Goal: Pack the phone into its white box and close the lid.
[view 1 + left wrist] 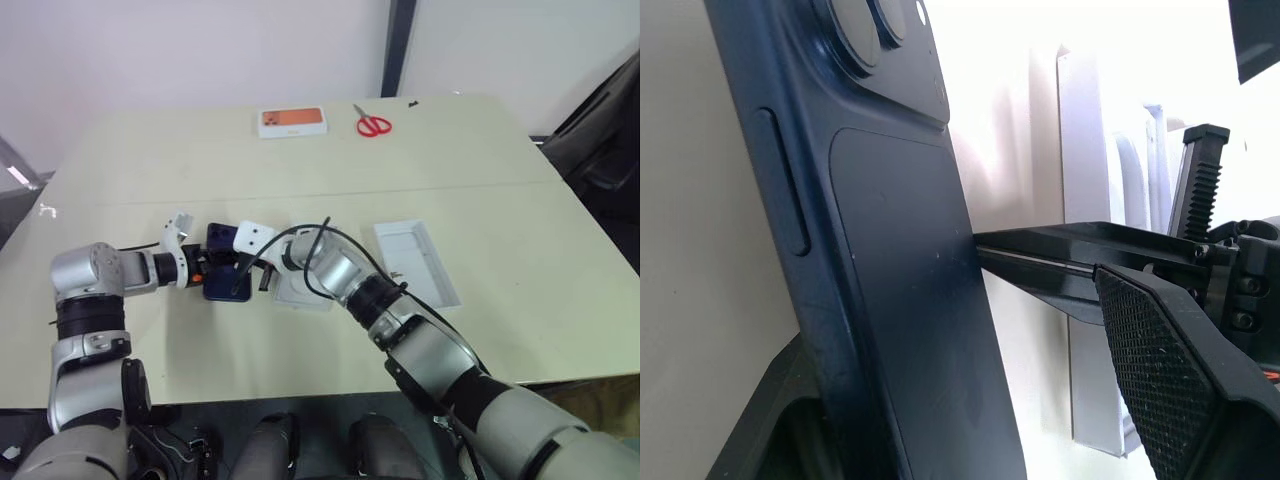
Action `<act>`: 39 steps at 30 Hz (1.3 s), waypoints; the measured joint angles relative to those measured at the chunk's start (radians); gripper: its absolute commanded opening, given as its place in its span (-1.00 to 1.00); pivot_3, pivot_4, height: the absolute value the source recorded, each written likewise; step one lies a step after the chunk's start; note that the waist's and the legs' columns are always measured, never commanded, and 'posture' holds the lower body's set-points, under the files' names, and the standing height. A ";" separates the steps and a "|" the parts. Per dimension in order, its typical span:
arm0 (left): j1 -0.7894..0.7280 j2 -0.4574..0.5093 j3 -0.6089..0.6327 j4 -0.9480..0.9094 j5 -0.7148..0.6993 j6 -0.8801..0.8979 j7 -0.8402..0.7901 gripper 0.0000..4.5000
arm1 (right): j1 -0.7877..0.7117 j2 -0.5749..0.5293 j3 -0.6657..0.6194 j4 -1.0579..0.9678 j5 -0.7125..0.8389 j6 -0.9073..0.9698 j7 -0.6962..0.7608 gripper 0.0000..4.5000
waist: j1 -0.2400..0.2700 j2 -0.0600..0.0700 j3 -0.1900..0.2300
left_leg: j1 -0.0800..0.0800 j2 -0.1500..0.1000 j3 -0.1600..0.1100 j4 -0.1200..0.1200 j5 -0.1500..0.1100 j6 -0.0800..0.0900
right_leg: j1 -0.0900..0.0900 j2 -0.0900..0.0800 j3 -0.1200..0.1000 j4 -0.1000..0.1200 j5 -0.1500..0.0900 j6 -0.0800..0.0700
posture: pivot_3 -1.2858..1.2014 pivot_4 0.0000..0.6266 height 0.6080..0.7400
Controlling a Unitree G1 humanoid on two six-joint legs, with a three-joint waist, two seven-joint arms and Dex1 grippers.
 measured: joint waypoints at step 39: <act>0.088 0.055 0.094 0.125 -0.213 -0.014 -0.003 -1.00 | 0.028 -0.027 -0.058 -0.083 0.064 0.001 0.053 -1.00 | -0.022 -0.004 0.001 | -0.001 0.001 0.000 -0.002 0.000 -0.001 | -0.001 0.001 0.001 -0.001 0.000 0.000 | 0.03 -0.52 1.00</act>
